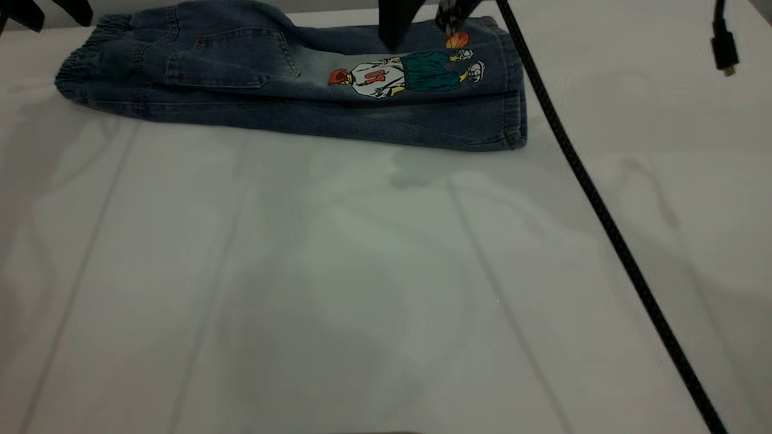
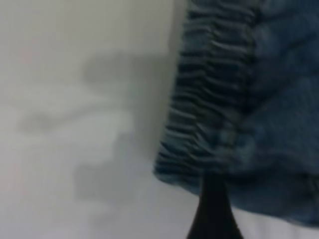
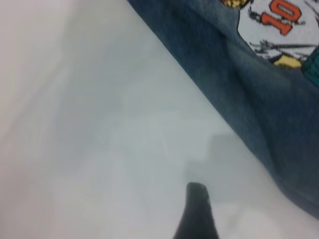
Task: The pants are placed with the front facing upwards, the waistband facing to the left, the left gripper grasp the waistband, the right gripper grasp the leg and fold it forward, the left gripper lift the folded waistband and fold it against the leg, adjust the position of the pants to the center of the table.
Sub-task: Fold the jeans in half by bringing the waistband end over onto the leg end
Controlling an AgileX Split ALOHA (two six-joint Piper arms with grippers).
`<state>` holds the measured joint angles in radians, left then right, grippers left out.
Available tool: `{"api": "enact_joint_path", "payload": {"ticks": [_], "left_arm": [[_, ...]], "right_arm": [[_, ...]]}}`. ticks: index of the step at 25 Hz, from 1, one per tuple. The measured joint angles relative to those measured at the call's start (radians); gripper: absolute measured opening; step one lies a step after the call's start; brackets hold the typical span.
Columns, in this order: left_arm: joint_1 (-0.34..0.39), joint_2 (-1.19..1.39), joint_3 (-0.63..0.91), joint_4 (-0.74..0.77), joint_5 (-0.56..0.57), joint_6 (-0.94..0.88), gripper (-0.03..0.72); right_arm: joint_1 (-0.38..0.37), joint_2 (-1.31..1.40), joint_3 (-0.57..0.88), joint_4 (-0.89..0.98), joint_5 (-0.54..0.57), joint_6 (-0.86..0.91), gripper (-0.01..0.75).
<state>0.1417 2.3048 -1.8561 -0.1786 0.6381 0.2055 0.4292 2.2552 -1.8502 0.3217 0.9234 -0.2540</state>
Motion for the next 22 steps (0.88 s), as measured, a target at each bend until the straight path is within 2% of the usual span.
{"api": "enact_joint_path", "payload": {"ticks": [8,15,22], "left_arm": [[0.049,0.076,-0.02,-0.027,-0.084,-0.039,0.456],[0.051,0.148,-0.021,-0.068,-0.17,-0.04,0.456],[0.052,0.202,-0.027,-0.19,-0.214,-0.03,0.455]], "right_arm": [[0.0,0.021,0.0,0.0,0.0,0.001,0.475],[0.0,0.021,0.0,0.0,-0.014,0.001,0.475],[0.0,0.021,0.0,0.001,-0.069,0.001,0.475]]}}
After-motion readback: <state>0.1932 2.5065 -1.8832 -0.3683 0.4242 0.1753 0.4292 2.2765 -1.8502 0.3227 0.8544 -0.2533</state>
